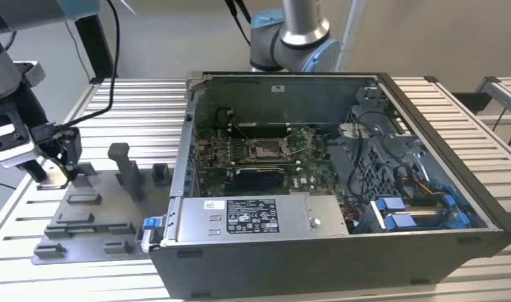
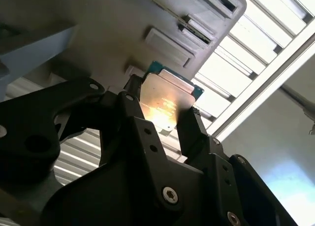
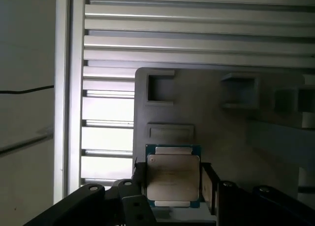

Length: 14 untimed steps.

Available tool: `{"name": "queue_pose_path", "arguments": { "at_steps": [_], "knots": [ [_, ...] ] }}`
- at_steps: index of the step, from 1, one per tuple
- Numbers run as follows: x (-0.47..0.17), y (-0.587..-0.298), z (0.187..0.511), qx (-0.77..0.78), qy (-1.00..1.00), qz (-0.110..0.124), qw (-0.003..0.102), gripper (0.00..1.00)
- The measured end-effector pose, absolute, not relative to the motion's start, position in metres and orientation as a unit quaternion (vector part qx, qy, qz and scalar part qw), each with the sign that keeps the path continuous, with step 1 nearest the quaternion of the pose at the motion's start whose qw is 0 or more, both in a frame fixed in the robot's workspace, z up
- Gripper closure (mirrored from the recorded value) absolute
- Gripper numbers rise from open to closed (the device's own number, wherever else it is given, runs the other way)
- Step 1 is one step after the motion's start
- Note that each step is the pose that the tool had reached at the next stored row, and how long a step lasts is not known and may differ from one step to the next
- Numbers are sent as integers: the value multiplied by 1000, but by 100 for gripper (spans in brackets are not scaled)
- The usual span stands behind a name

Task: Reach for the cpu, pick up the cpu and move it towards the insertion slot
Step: 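Pick up the cpu and move it towards the insertion slot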

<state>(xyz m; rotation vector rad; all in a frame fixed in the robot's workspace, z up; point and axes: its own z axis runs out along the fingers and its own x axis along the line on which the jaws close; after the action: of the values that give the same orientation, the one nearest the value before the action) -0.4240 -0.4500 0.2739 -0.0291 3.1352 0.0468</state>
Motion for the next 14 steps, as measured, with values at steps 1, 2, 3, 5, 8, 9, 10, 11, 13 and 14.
{"name": "queue_pose_path", "arguments": {
  "at_steps": [1,2,3,5,8,9,10,11,13,14],
  "knots": [
    [-424,-450,276,-9,1000,15,3,100],
    [-424,-450,278,-9,1000,15,3,100],
    [-424,-450,280,-9,1000,15,3,100],
    [-424,-450,288,-10,1000,15,3,100],
    [-424,-450,301,-10,1000,15,3,100],
    [-424,-450,306,-10,1000,15,3,100],
    [-424,-450,310,-10,1000,15,3,100],
    [-424,-450,315,-10,1000,15,3,100],
    [-424,-450,324,-10,1000,15,3,100],
    [-424,-450,328,-10,1000,15,3,100]
  ]
}}
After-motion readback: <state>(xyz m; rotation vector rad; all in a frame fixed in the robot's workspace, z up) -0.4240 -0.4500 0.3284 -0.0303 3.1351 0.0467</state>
